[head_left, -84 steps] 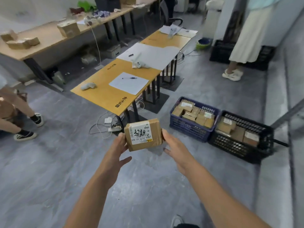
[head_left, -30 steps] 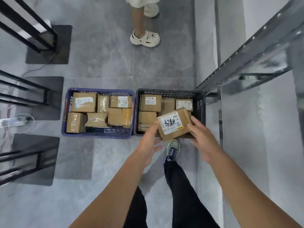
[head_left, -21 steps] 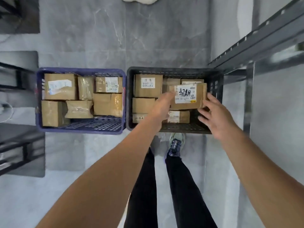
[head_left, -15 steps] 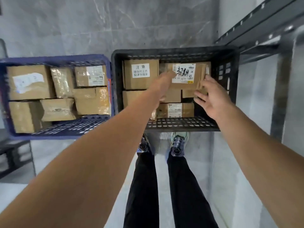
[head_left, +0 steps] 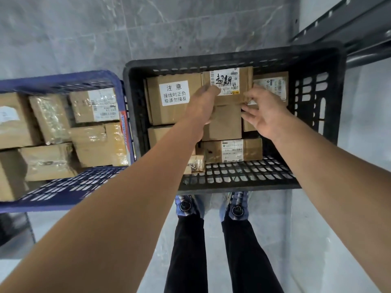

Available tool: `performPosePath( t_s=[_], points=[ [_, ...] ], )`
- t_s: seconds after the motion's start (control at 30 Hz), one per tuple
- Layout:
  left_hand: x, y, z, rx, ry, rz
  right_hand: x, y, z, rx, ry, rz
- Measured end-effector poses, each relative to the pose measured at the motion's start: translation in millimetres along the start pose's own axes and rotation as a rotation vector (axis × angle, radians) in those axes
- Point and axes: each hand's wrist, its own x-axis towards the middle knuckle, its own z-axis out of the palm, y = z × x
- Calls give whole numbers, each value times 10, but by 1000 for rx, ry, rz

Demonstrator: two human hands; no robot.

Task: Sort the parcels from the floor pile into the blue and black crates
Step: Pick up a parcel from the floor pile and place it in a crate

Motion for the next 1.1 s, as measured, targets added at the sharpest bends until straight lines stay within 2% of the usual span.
performPosePath(
  t_s=[0.37, 0.53, 0.73, 1.1],
  points=[
    [-98, 4, -48, -100, 22, -57, -170, -58, -21, -200, -25, 27],
    [-473, 28, -190, -101, 18, -20, -623, -158, 15, -204, 4, -87],
    [-1365, 216, -620, -169, 63, 86, -1603, -467, 200, -214, -73, -208],
    [-3655, 1056, -1616, -332, 107, 327, -4077, -1403, 856, -255, -262, -440]
  ],
)
